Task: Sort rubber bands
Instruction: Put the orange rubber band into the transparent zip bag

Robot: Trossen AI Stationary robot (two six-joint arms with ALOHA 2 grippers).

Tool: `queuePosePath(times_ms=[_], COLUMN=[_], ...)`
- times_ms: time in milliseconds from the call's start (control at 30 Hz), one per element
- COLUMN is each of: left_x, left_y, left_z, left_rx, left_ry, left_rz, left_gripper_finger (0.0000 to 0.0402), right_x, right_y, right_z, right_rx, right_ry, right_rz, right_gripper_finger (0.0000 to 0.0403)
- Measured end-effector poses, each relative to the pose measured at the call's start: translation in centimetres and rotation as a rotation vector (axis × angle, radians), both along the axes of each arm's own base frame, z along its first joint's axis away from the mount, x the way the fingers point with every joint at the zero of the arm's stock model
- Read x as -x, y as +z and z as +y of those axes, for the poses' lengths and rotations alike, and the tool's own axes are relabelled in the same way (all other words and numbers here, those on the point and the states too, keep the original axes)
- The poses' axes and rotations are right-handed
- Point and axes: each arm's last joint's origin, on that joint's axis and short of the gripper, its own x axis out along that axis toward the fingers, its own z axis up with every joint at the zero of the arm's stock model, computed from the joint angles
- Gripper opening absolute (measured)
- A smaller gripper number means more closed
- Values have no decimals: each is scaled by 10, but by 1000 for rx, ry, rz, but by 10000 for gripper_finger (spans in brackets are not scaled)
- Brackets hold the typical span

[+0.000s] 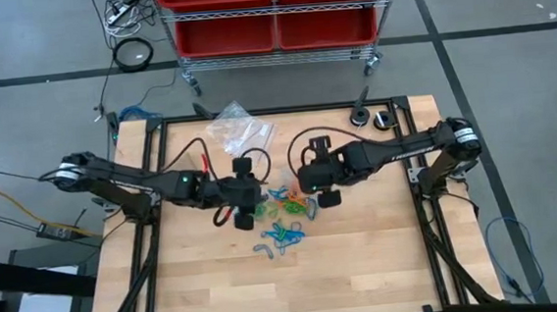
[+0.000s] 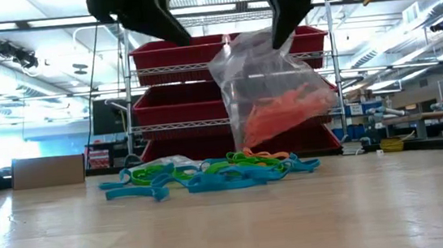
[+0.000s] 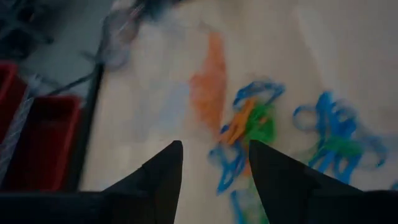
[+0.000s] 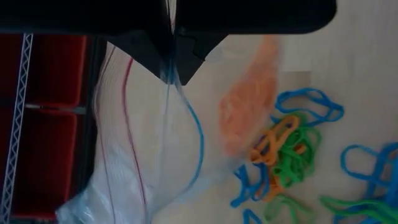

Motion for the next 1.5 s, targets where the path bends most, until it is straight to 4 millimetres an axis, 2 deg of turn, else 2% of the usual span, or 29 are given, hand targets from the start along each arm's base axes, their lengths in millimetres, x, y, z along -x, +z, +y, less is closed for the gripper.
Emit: queuePosePath(times_ms=[200,333,433,533,733,933,1067,1167,1300,1333,1433,1500], left_x=[-1,-6,-18,-34,-63,-80,-88,-91,-90,-89,-84,-79], left_y=[-57,-91,-109,-118,-140,-154,-155,-159,-156,-153,-143,-126], left_z=[11,23,32,40,57,76,85,86,82,80,75,71], left_rx=[208,267,286,294,316,316,336,365,376,376,369,358], left_ry=[-151,-161,-147,-133,-134,-74,-72,-111,-154,-157,-165,-170], left_rz=[-98,-91,-71,-73,-14,26,81,159,192,198,212,206], left_gripper_finger=[193,184,171,163,163,163,155,121,30,18,15,13], right_x=[11,16,15,14,14,14,15,15,15,15,14,15], right_y=[19,30,32,33,32,31,31,31,31,31,31,28], right_z=[-21,-34,-43,-48,-48,-45,-41,-41,-40,-40,-38,-36], right_rx=[-39,-90,-131,-151,-153,-156,-159,-163,-165,-167,-169,-169], right_ry=[-45,-49,-46,-46,-42,-39,-31,-36,-41,-42,-37,-32], right_rz=[-77,-130,-153,-169,-161,-156,-151,-152,-153,-156,-158,-149], right_gripper_finger=[0,0,0,0,0,0,0,0,0,0,0,0])
